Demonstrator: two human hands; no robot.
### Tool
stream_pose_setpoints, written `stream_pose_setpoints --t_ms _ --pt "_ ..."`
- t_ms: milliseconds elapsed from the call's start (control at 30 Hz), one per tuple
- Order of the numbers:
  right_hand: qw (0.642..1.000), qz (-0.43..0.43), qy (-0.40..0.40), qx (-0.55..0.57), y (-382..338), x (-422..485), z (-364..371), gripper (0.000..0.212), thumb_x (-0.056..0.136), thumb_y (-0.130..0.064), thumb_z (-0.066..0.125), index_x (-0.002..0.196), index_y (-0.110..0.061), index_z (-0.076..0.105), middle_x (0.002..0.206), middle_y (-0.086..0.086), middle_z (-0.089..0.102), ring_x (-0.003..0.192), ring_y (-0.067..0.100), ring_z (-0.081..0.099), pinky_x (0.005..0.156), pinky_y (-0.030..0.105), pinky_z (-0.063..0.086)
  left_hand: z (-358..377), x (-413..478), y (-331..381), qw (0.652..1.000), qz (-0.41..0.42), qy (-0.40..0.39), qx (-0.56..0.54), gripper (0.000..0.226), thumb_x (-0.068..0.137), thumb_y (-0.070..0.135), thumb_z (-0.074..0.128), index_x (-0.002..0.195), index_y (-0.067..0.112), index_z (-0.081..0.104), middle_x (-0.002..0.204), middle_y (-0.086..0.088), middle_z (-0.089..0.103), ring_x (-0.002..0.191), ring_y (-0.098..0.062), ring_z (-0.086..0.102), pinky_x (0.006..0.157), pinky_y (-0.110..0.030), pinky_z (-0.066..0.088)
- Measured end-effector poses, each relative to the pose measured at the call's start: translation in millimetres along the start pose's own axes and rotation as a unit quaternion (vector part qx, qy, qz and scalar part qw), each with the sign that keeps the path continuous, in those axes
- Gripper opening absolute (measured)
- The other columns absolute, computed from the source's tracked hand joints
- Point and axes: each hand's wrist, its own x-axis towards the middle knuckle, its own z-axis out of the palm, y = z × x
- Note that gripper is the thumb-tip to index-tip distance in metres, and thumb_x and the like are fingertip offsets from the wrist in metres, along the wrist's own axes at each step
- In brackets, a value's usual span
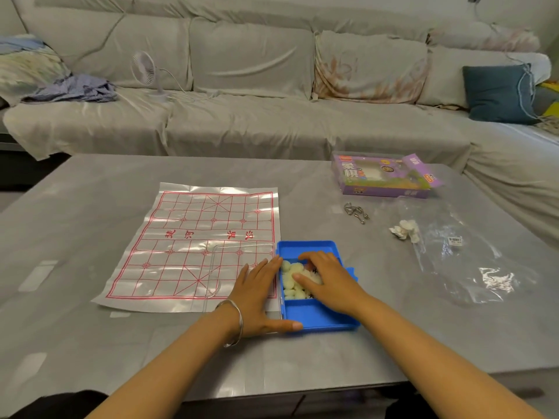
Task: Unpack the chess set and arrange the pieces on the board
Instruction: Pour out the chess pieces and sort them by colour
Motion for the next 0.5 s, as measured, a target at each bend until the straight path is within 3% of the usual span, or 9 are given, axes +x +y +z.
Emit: stream_pose_setpoints --t_ms 133,233,500 --pt "0.999 -0.044 0.013 -0.024 0.9 0.7 9.8 0.043 0.085 -0.053 0.055 0.116 -0.024 0.048 0.111 -0.008 0.047 0.103 0.009 0.041 0.088 0.027 0.042 1.1 0.6 -1.3 1.0 0.001 0.007 0.008 0.129 0.043 0.097 0.031 0.145 0.03 -0.012 0.155 0.013 -0.007 0.143 -0.01 -0.005 0.114 -0.034 -0.01" --pt "0.998 -0.049 0.019 -0.018 2.1 0.3 14.2 0.049 0.082 -0.057 0.056 0.118 -0.024 0.046 0.113 -0.009 0.046 0.103 0.007 0.041 0.088 0.025 0.041 2.6 0.9 -2.0 1.0 -0.001 0.007 0.014 0.13 0.042 0.097 0.03 0.145 0.03 -0.013 0.155 0.014 -0.009 0.143 -0.009 -0.006 0.114 -0.033 -0.011" --pt "0.996 -0.053 0.023 -0.066 -2.2 0.4 18.1 0.055 0.08 -0.068 0.046 0.112 -0.024 0.048 0.106 -0.009 0.047 0.095 0.008 0.041 0.077 0.02 0.032 2.4 2.8 -1.1 1.0 -0.006 0.003 0.023 0.133 0.039 0.099 0.025 0.145 0.029 -0.014 0.154 0.014 -0.012 0.143 -0.009 -0.007 0.114 -0.034 -0.012"
